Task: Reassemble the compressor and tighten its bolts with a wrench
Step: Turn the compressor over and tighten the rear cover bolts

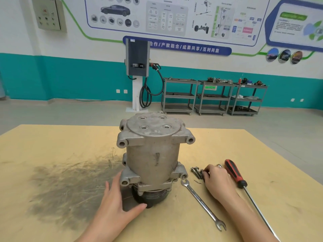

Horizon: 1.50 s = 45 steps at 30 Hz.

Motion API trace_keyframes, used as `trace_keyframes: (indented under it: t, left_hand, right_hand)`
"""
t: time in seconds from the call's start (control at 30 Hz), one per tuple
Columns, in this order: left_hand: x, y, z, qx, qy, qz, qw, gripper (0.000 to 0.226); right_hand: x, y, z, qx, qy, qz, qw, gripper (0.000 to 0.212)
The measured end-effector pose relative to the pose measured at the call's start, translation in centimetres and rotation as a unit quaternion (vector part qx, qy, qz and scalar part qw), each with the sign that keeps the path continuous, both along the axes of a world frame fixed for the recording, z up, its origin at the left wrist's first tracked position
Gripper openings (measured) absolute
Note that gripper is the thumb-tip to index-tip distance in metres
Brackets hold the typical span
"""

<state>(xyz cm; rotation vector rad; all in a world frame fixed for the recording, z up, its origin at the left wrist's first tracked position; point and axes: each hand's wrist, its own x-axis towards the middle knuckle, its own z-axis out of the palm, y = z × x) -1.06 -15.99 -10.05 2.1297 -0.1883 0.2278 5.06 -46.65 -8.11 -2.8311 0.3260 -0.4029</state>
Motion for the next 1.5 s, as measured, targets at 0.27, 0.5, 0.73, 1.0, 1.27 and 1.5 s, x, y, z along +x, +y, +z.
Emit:
trace_keyframes:
  t: [0.27,0.5,0.73,1.0,1.27,1.5]
  left_hand:
    - [-0.4,0.1,0.4,-0.072,-0.007,0.007,0.997,0.104]
    - [-0.5,-0.3,0.9,-0.115,0.010,0.004,0.993,0.115]
    - [-0.8,-0.5,1.4,-0.113,0.008,-0.016,0.993,0.108]
    - [-0.6,-0.5,1.5,-0.083,0.009,-0.013,0.996,0.106]
    - [-0.6,-0.5,1.2,-0.090,0.014,-0.013,0.996,0.103]
    - [-1.0,-0.6,1.3,-0.079,0.007,-0.018,0.997,0.105]
  right_hand:
    - [-0.7,-0.2,0.3,0.020,-0.014,0.016,1.000,0.013]
    - [-2.9,1.6,8.5,0.274,-0.334,0.147,0.890,0.015]
    - [-5.2,8.4,17.1,0.303,-0.359,0.337,0.816,0.018]
    - [-4.2,10.9,16.5,0.335,-0.306,0.329,0.828,0.016]
    - [-4.7,10.0,15.6,0.381,-0.265,0.362,0.808,0.022]
    - [-4.7,10.5,15.7,0.391,-0.270,0.351,0.807,0.017]
